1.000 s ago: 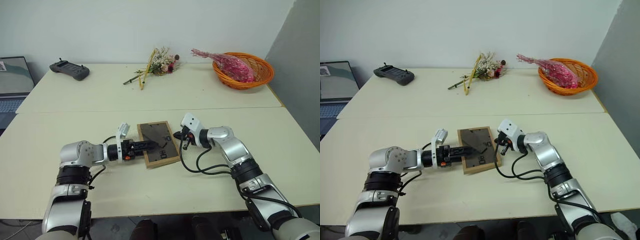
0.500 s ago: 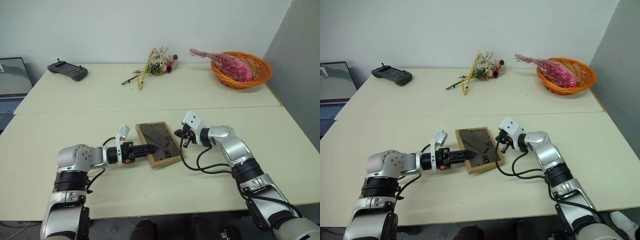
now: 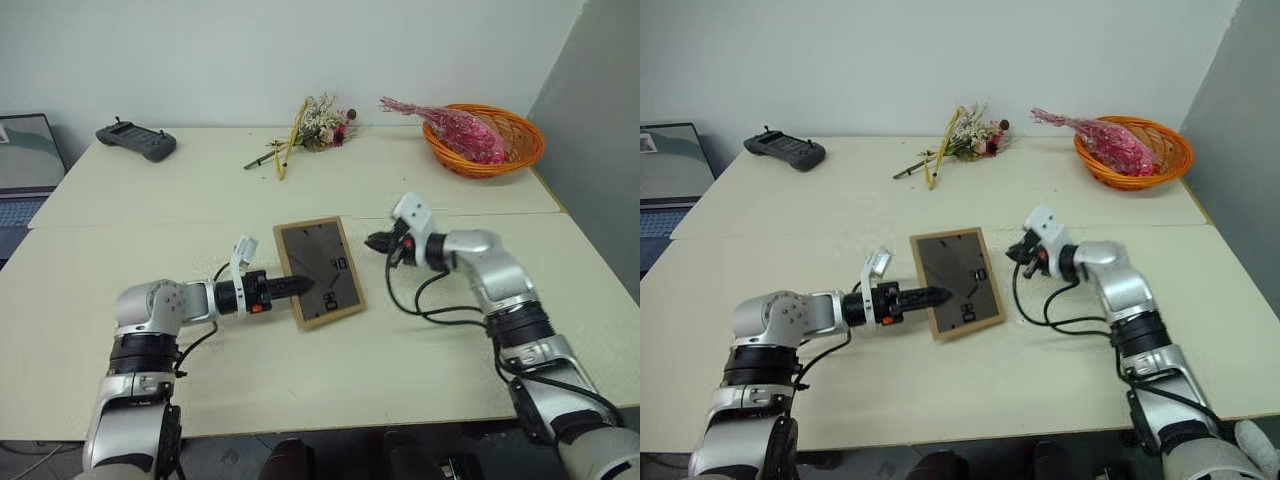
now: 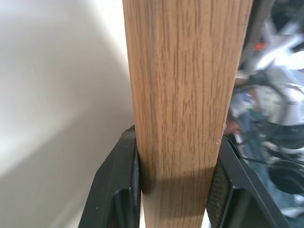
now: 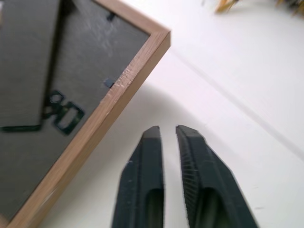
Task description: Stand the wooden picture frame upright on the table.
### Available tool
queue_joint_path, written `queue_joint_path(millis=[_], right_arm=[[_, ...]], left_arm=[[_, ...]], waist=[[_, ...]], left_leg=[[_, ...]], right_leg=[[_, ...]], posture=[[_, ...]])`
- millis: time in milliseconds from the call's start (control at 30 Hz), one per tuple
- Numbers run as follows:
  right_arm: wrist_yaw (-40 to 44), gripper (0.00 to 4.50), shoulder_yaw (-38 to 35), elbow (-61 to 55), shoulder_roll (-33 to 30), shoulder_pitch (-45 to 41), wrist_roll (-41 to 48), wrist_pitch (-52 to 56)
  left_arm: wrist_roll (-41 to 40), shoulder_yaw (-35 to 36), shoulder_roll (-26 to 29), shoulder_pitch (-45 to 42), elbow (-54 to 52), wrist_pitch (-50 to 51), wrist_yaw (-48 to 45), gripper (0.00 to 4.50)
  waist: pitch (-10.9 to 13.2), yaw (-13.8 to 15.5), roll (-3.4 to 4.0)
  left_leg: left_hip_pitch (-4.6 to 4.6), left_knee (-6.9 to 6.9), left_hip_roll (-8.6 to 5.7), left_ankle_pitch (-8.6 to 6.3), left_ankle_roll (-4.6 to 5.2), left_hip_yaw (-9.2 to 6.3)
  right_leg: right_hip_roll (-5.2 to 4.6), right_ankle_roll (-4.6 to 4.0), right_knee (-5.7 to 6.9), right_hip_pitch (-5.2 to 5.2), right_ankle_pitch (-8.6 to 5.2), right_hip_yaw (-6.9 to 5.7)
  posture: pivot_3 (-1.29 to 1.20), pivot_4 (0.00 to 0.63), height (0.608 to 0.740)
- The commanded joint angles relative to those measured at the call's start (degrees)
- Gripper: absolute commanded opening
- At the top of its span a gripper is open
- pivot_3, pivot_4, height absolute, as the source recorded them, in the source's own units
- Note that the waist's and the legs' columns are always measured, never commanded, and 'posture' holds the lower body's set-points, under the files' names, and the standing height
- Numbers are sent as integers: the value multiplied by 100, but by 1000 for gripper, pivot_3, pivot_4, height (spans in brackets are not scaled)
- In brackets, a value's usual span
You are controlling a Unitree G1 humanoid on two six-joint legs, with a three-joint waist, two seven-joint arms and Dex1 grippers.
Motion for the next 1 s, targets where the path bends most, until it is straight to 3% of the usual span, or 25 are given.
queue_joint_path(millis=[33, 167, 467, 767, 1000], right_arm=[[440, 1533, -297, -472, -31, -356, 649, 266], [648, 2433, -323, -687, 92, -583, 1146, 798], [595, 4410, 148, -677, 635, -703, 1197, 773], [481, 4490, 490, -683, 1025, -664, 1052, 552], [1006, 4490, 321, -1804, 558, -339, 1894, 1570]], left_arm=[[-248, 229, 141, -268, -385, -38, -52, 1291], [-364, 271, 165, -345, -543, 86, -58, 1291], [-496, 261, 262, -552, -655, 188, -51, 1291], [-565, 191, 260, -570, -750, 284, -26, 1291], [-686, 300, 243, -517, -792, 500, 30, 1291]], waist=[[0, -15, 0], [0, -26, 0], [0, 3, 0], [0, -11, 1], [0, 13, 1]], left_leg=[[0, -1, 1, 0, 0, 0], [0, -1, 2, 0, -1, 1], [-5, 1, 0, 0, -1, 0], [-6, 0, 0, 1, -2, 0], [-12, 1, -1, 1, -2, -3]], right_leg=[[1, 0, -2, 0, 0, 1], [2, 0, -2, -4, 0, 6], [-1, 0, -1, -6, 0, 2], [0, 0, 1, -10, 0, 4], [-1, 0, -3, -11, 0, 2]], posture=[[0, 150, 740], [0, 150, 740], [0, 150, 740], [0, 150, 740], [0, 150, 740]])
